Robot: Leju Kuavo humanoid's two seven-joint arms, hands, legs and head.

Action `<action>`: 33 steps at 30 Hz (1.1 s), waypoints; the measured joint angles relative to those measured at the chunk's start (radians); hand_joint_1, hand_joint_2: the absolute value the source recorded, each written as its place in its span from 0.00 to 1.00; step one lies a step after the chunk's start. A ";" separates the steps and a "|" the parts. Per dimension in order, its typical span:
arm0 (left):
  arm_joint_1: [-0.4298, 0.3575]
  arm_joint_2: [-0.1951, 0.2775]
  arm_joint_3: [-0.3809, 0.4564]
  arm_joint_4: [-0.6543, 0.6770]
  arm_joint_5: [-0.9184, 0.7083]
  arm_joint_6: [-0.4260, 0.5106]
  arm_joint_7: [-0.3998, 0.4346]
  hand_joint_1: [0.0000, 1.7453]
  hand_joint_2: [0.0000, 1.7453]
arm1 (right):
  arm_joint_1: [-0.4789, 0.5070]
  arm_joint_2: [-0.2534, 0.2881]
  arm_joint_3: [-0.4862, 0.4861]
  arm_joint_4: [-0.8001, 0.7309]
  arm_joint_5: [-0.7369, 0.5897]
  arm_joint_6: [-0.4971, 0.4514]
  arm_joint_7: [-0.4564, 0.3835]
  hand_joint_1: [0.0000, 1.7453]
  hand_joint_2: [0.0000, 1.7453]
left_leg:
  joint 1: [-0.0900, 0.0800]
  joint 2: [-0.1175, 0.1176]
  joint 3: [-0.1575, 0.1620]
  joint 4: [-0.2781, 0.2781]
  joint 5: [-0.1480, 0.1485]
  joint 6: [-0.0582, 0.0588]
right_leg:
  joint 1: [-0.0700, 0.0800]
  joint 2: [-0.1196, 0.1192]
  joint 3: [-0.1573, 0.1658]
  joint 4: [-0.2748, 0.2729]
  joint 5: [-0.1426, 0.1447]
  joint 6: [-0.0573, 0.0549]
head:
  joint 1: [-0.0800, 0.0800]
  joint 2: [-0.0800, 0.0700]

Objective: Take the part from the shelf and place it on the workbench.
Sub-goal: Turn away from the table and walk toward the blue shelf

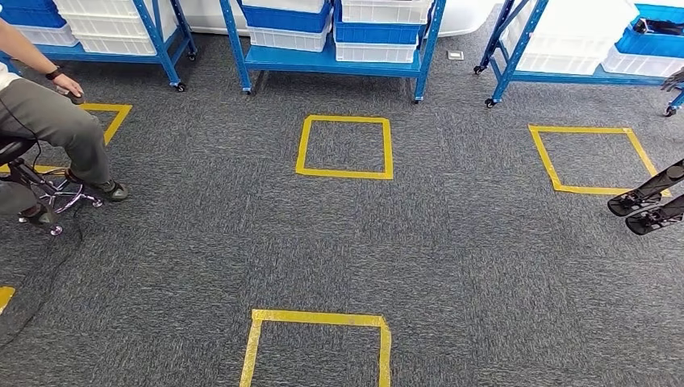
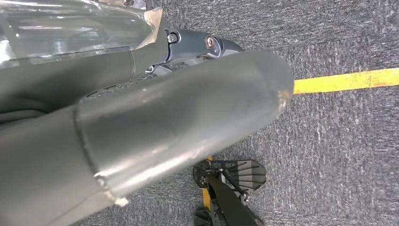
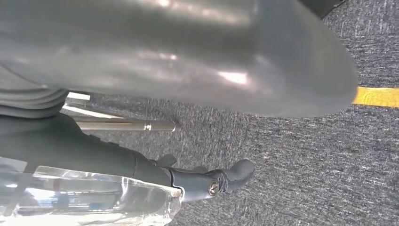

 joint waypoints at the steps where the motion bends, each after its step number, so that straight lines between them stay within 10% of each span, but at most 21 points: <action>1: 0.000 0.000 0.000 0.000 0.000 0.006 -0.005 0.00 0.00 | 0.000 0.000 0.000 0.000 0.001 0.000 0.000 0.00 0.00 | -0.001 0.000 0.000 0.000 0.000 0.001 | -0.001 0.000 0.000 0.000 0.000 0.000 | 0.000 0.000; 33: 0.001 0.003 -0.001 0.000 0.020 0.036 -0.054 0.00 0.00 | 0.001 -0.008 0.008 0.023 0.012 0.000 -0.016 0.00 0.00 | 0.001 0.000 -0.001 0.005 -0.007 0.012 | -0.008 0.000 0.009 -0.003 0.001 0.008 | -0.001 0.000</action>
